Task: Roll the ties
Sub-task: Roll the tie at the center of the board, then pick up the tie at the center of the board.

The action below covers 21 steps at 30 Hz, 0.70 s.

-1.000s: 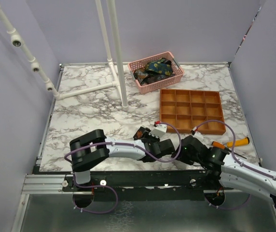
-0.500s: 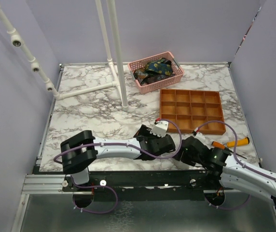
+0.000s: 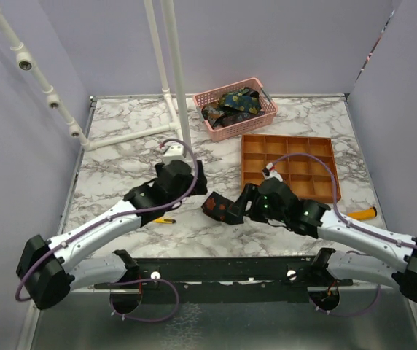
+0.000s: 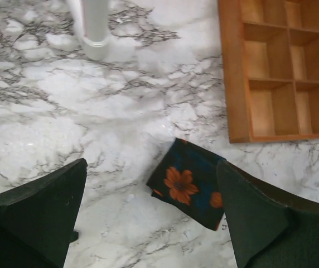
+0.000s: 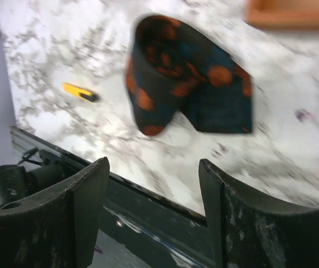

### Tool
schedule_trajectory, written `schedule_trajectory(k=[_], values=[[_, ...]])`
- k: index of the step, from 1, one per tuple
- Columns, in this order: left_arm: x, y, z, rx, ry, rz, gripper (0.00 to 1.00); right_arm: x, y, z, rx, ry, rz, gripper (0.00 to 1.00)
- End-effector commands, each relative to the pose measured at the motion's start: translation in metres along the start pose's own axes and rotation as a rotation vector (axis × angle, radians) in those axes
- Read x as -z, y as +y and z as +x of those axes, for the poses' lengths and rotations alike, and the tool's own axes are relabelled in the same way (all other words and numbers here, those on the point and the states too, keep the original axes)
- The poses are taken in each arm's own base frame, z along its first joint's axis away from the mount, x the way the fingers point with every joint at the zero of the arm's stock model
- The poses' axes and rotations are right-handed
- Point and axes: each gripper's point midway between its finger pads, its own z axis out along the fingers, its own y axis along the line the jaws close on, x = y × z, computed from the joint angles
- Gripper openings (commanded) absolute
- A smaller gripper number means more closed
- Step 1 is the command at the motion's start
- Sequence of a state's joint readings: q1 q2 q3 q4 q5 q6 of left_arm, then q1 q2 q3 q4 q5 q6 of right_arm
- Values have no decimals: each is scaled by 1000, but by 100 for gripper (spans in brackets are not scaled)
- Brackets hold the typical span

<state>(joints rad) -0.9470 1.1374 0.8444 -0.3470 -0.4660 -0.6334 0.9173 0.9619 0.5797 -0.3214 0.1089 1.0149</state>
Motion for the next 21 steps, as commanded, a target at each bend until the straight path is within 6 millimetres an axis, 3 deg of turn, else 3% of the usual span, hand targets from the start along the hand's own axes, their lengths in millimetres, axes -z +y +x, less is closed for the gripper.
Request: schedule_trajectory(k=[1, 4, 10, 15, 21], values=[[-12, 11, 1, 109, 80, 223, 99, -22, 53, -19, 56, 2, -87, 70], [-25, 21, 14, 134, 150, 225, 99, -44, 58, -25, 41, 8, -17, 70], [-40, 32, 31, 172, 175, 213, 98, -77, 22, -16, 29, 31, 157, 68], [-47, 35, 44, 168, 214, 220, 98, -81, -12, 2, -9, 70, 213, 65], [-51, 22, 51, 139, 248, 309, 99, -78, -29, 13, -30, 77, 216, 63]])
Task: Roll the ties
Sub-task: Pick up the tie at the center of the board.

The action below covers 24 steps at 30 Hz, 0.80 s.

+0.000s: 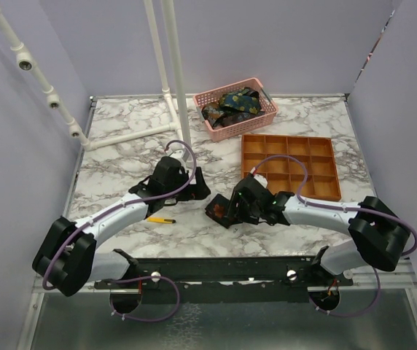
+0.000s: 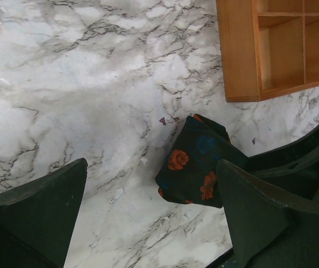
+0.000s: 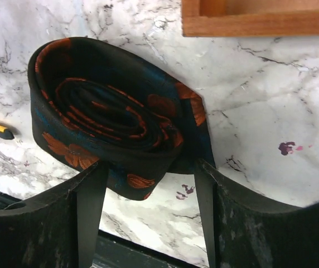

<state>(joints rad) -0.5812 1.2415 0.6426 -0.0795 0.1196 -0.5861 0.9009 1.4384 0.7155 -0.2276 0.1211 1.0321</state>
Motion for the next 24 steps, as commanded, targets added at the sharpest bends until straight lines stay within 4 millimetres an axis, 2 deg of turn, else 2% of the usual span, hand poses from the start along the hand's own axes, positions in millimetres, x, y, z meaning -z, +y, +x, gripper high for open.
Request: schedule_trajectory(k=[1, 10, 17, 24], values=[[-8, -19, 2, -42, 25, 134, 99, 1, -6, -3, -32, -27, -9, 63], [-26, -38, 26, -50, 142, 293, 99, -3, -15, 2, -42, -32, -45, 63], [-40, -38, 46, -94, 257, 349, 99, -6, -33, 11, -50, -29, -56, 60], [-48, -48, 46, -135, 300, 418, 99, -8, -34, 16, -27, -24, -89, 57]])
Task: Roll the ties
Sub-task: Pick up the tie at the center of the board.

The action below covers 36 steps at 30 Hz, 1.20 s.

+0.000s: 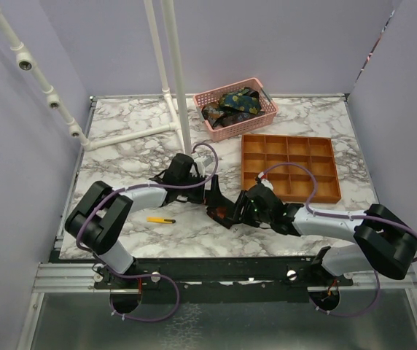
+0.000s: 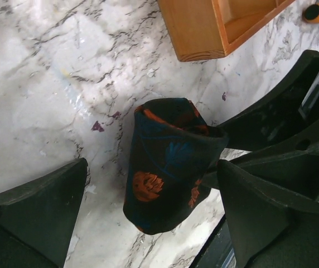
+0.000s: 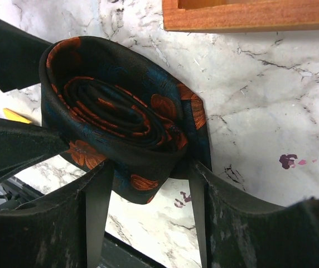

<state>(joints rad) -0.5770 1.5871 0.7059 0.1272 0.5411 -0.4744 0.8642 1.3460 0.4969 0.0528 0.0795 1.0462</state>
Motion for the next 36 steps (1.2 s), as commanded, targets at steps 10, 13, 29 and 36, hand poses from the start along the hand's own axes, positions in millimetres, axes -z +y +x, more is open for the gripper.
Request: schedule_trajectory(k=[10, 13, 29, 36], values=[[-10, -16, 20, -110, 166, 199, 92, -2, -23, 15, 65, 41, 19, 55], [-12, -17, 32, -100, 208, 225, 84, -3, -25, 17, 74, 44, 19, 55], [-21, -15, 48, -64, 270, 217, 28, 5, -8, 10, 103, 43, -36, 55], [-13, -19, 33, -51, 202, 164, 0, 49, 5, -20, 159, -42, -7, 67]])
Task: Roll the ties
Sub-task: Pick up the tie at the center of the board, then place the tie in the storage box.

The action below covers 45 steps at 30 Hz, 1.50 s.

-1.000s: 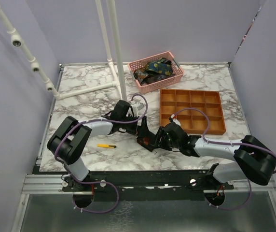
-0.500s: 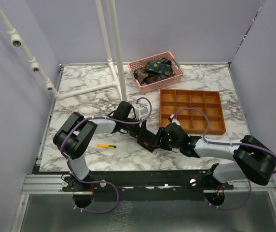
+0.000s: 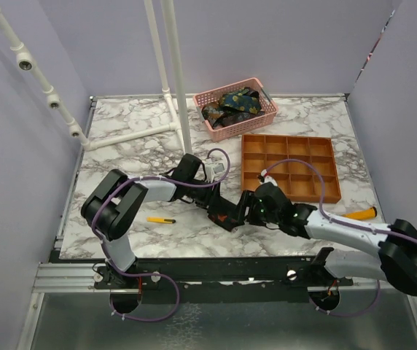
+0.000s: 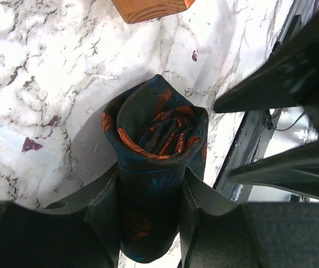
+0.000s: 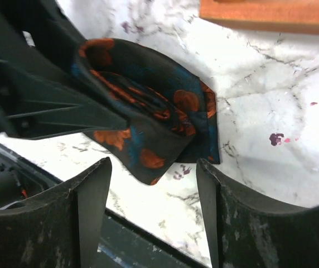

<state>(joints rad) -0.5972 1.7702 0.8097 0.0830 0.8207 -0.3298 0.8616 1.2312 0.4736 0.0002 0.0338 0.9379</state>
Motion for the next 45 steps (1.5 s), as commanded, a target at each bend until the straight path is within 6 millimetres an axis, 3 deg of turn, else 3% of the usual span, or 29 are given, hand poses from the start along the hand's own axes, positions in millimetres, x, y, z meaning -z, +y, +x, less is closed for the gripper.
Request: schedule_trajectory(k=[1, 4, 8, 14, 18, 22, 27, 33, 45], values=[[9, -4, 0, 35, -28, -64, 0, 38, -3, -29, 62, -78, 79, 68], [22, -21, -17, 28, -107, -70, 0, 69, -16, -55, 41, -175, 159, 70], [51, -62, -63, 5, -290, -52, 0, 109, -40, -89, -25, -331, 260, 70], [93, -131, -135, -14, -542, 34, 0, 154, -64, -113, -84, -501, 369, 70], [89, -157, -164, 27, -595, 72, 0, 167, -68, -117, -96, -546, 380, 69], [62, -173, -180, 71, -585, 128, 0, 174, -72, -112, -112, -547, 376, 69], [13, -159, -185, 167, -507, 126, 0, 185, -72, -108, -150, -566, 338, 69], [-24, -111, -179, 249, -440, -11, 0, 190, -70, -107, -166, -562, 323, 69], [-52, -47, -155, 323, -287, -221, 0, 191, -66, -106, -160, -562, 293, 69]])
